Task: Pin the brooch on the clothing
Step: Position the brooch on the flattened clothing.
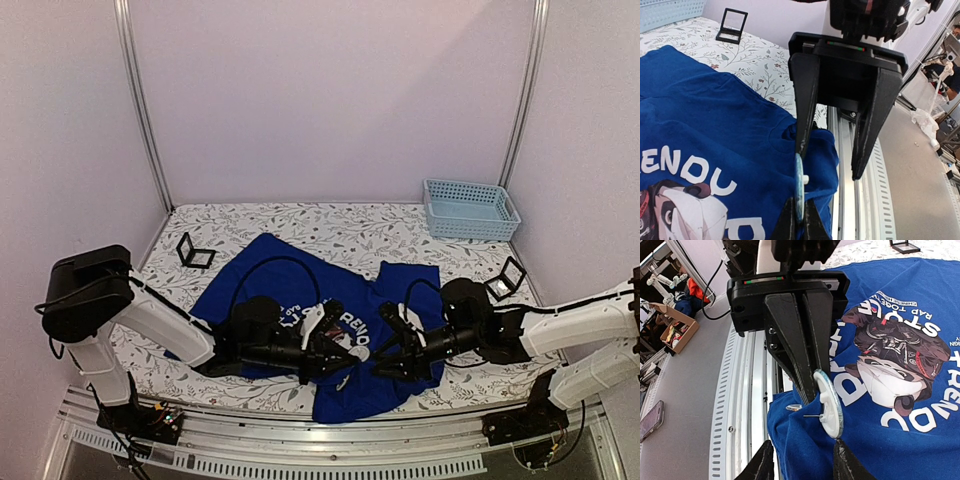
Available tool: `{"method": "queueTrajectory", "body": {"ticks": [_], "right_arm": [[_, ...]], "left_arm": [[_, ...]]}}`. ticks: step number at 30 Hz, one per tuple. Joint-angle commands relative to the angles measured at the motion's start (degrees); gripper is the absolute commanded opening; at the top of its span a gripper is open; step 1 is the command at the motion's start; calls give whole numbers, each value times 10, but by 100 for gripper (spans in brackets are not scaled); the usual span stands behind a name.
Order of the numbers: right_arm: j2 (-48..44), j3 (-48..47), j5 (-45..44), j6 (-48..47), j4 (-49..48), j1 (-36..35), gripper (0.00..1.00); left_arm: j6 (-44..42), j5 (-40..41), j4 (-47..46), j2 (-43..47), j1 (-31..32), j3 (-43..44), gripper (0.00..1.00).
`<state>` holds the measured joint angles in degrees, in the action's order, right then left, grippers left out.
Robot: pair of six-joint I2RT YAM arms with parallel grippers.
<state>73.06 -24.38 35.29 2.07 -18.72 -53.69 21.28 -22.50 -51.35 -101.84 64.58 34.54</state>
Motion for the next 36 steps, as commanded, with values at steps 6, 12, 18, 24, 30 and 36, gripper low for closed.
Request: {"method": "queueTrajectory", "body": {"ticks": [6, 12, 18, 24, 30, 36], "right_arm": [[47, -10, -14, 11, -32, -7, 14], [15, -7, -28, 20, -32, 0, 0], [20, -7, -17, 43, -20, 28, 0], [37, -27, -18, 68, -9, 38, 0], [52, -39, -10, 73, 2, 39, 0], [52, -50, -23, 89, 12, 46, 0]], "left_arm": [[-4, -19, -9, 19, -4, 11, 0], [-12, -57, -18, 10, 7, 11, 0], [-28, -77, -39, 19, 20, 6, 0], [-48, -95, -9, 9, 43, 29, 0], [-42, -94, -37, 11, 48, 32, 0], [-34, -103, -44, 6, 55, 37, 0]]}}
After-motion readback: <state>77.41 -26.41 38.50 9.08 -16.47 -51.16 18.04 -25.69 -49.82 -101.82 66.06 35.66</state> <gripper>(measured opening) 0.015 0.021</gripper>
